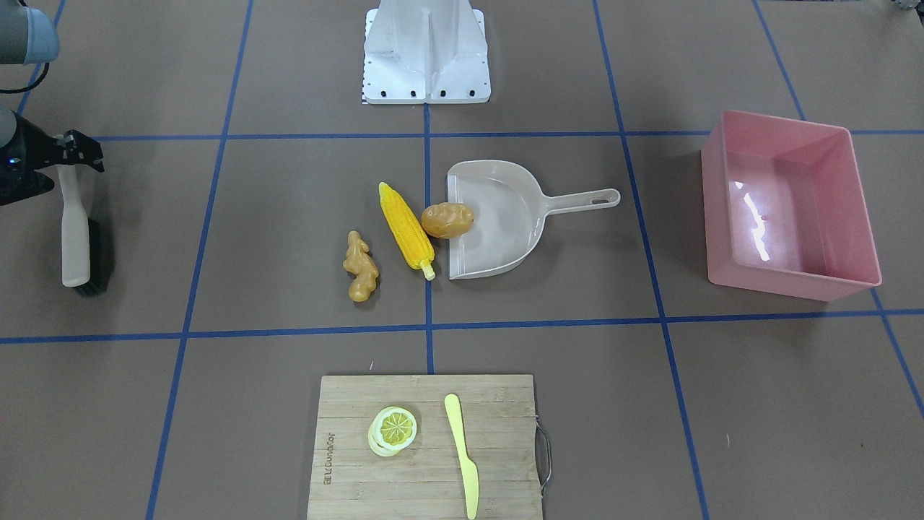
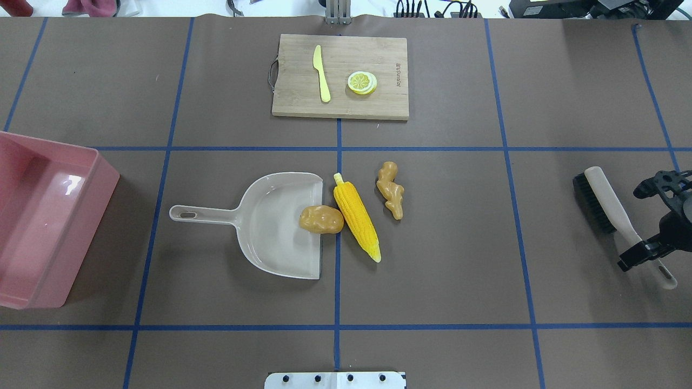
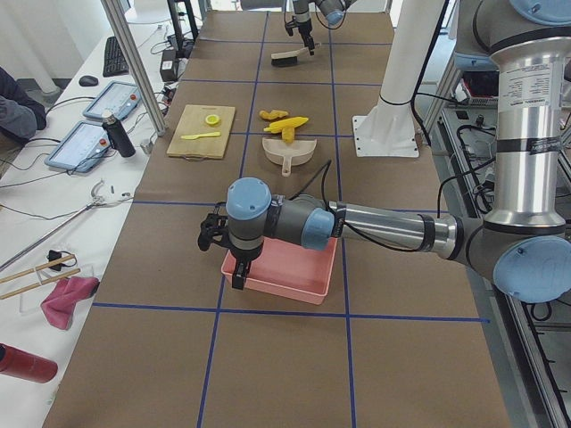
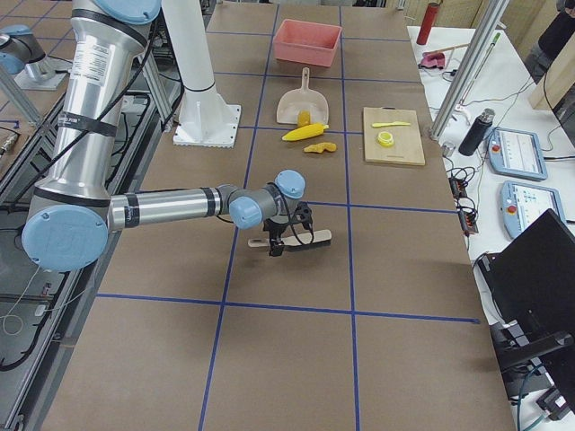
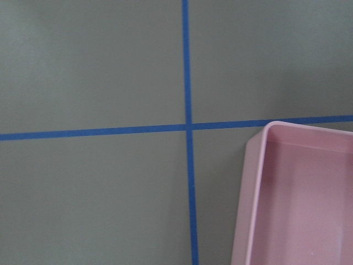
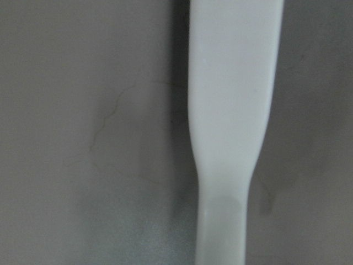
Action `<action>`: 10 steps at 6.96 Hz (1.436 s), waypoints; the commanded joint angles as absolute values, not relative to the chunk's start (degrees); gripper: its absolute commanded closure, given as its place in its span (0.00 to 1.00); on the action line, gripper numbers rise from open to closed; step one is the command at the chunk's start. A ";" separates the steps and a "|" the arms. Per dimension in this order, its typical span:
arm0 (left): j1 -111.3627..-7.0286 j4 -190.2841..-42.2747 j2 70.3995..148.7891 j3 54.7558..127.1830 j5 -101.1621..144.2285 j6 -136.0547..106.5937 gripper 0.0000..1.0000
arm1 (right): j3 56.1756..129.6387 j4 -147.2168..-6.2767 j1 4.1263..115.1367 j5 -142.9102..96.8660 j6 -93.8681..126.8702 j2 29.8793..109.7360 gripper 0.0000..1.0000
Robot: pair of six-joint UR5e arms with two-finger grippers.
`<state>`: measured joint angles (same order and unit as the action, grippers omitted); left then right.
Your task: Sweep and dump trash into bin
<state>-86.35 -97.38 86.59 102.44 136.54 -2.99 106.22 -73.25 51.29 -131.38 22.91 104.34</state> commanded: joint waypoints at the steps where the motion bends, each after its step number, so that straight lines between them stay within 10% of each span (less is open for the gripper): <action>1: -82.10 -98.00 90.15 103.97 138.16 -2.99 0.01 | 106.61 -73.30 50.45 -131.48 24.08 104.68 0.00; 3: -73.79 -99.13 95.33 107.91 138.08 -2.81 0.01 | 106.87 -73.65 52.54 -132.10 23.38 104.68 0.11; 7: -48.77 -111.88 102.83 108.98 124.80 7.20 0.01 | 107.05 -75.58 54.74 -130.70 20.68 104.68 1.00; 10: -44.93 -111.09 104.24 107.06 123.31 19.77 0.01 | 120.01 -92.28 59.31 -130.88 19.69 99.62 1.00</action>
<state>-47.08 -111.10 103.74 108.05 123.87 17.38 113.91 -83.16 57.76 -131.38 19.99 102.93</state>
